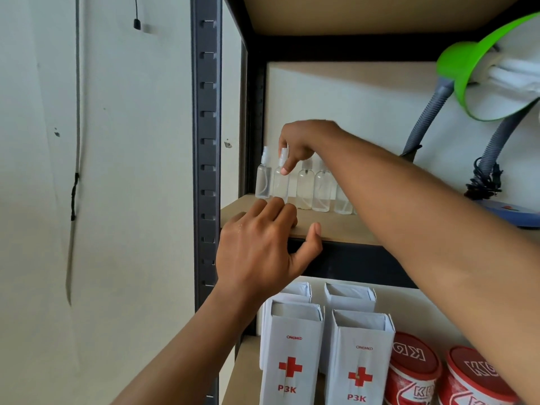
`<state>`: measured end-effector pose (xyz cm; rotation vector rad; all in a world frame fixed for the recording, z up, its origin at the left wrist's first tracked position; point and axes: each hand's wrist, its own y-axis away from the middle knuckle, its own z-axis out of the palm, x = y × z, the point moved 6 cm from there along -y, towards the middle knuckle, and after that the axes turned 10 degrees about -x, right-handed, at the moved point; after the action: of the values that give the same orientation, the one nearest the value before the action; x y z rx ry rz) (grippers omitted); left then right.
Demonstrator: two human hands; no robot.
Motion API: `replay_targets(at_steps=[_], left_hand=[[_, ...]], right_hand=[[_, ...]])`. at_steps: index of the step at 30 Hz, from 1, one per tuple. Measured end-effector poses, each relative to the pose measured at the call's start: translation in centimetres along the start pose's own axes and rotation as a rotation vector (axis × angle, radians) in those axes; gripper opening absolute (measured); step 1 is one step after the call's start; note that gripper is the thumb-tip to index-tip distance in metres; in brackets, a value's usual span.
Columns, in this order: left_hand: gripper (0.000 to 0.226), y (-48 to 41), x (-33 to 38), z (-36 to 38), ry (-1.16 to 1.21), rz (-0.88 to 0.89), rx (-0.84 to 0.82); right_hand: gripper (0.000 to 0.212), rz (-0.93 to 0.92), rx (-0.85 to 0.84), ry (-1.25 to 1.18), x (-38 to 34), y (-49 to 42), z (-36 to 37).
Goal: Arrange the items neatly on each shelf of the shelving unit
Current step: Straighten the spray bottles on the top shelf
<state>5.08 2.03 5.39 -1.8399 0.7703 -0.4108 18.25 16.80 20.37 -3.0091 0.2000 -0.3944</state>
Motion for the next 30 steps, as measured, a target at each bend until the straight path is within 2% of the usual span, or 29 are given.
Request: replay_targets(at_steps=[15, 22, 25, 28, 30], left_hand=[[0.046, 0.0, 0.1, -0.1, -0.010, 0.003, 0.013], [0.046, 0.0, 0.1, -0.1, -0.001, 0.002, 0.016], [0.047, 0.0, 0.2, -0.1, 0.003, 0.011, 0.004], [0.048, 0.0, 0.3, -0.2, -0.004, 0.008, -0.001], [0.049, 0.0, 0.2, -0.2, -0.006, 0.007, 0.000]], right_hand=[[0.070, 0.073, 0.007, -0.006, -0.5, -3.1, 1.6], [0.092, 0.042, 0.027, -0.087, 1.6, -1.4, 0.3], [0.101, 0.003, -0.043, -0.012, 3.1, 0.6, -0.3], [0.085, -0.028, -0.088, 0.047, 4.3, 1.6, 0.2], [0.072, -0.070, -0.072, 0.004, 4.7, 1.4, 0.7]])
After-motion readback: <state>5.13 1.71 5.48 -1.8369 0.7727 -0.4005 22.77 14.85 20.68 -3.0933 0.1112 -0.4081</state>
